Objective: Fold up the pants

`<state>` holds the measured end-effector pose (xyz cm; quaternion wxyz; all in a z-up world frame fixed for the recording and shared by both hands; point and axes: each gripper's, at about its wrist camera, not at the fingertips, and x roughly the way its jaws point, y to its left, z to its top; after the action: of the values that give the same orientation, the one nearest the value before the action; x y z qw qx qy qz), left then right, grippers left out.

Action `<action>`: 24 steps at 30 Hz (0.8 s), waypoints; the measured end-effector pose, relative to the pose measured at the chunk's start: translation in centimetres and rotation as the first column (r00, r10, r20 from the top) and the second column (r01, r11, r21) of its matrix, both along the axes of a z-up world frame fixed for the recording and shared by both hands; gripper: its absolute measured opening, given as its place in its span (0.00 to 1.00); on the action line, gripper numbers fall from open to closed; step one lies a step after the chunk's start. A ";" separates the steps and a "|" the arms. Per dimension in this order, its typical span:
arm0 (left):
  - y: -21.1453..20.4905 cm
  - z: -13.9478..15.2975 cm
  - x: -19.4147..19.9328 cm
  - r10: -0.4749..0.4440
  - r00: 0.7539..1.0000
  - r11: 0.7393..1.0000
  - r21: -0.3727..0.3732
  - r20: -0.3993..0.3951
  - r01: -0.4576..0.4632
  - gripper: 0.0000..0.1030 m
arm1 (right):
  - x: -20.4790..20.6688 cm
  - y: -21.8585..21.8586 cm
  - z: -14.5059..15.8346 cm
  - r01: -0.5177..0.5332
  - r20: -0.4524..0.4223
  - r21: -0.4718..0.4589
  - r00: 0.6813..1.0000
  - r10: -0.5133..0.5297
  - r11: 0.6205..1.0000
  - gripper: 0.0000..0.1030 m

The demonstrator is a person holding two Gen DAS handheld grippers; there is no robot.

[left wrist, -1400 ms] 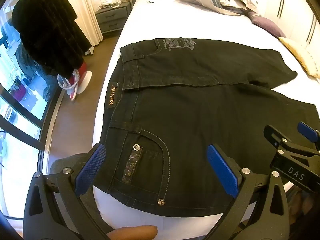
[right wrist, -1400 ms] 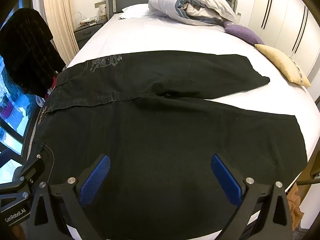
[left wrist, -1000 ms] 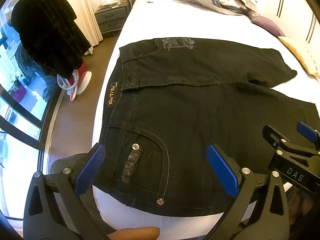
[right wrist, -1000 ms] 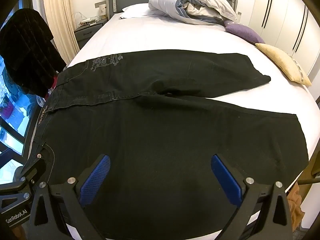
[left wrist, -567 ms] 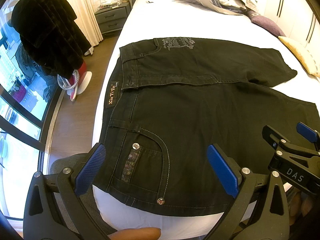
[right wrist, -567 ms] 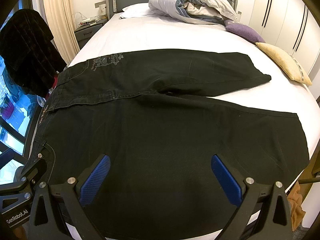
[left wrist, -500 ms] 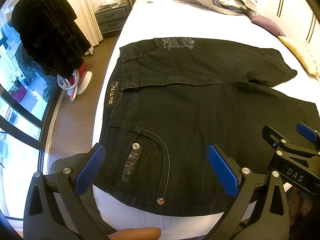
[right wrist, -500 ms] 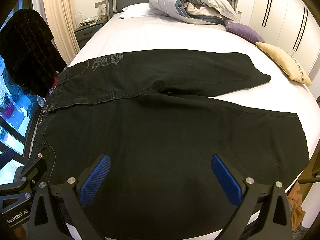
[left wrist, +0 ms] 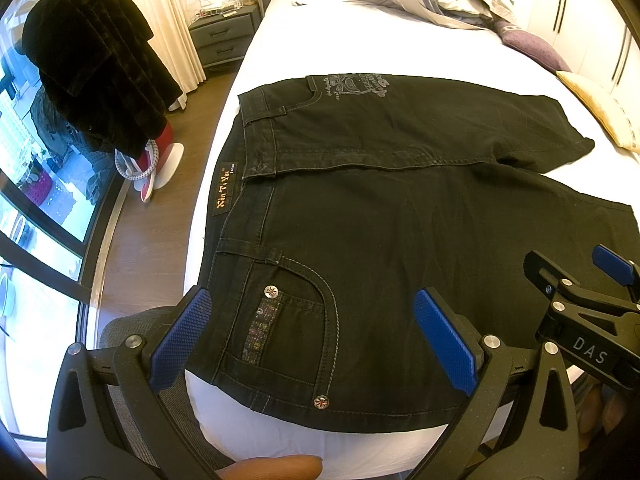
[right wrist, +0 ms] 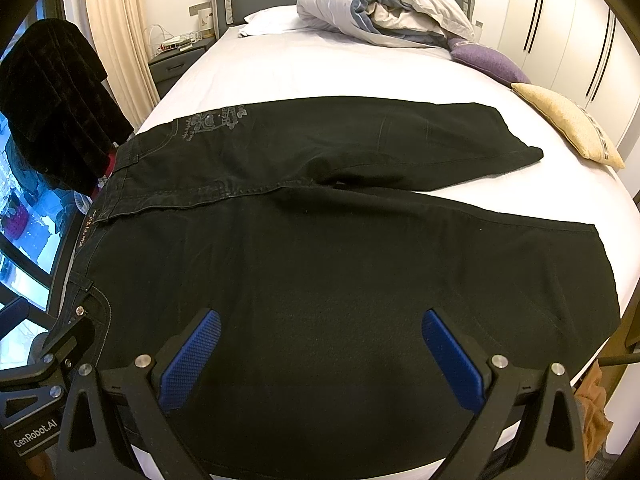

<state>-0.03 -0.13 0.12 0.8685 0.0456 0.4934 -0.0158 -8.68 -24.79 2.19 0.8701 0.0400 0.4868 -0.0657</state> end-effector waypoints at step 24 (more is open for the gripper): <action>0.0 -0.1 0.0 0.001 1.000 1.000 0.001 -0.001 -0.001 1.00 | -0.2 0.1 -0.3 -0.006 -0.007 0.011 1.000 0.006 1.000 1.00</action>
<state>-0.06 -0.08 -0.01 0.8682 0.0460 0.4939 -0.0153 -8.88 -24.66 1.87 0.8683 0.0433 0.4904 -0.0605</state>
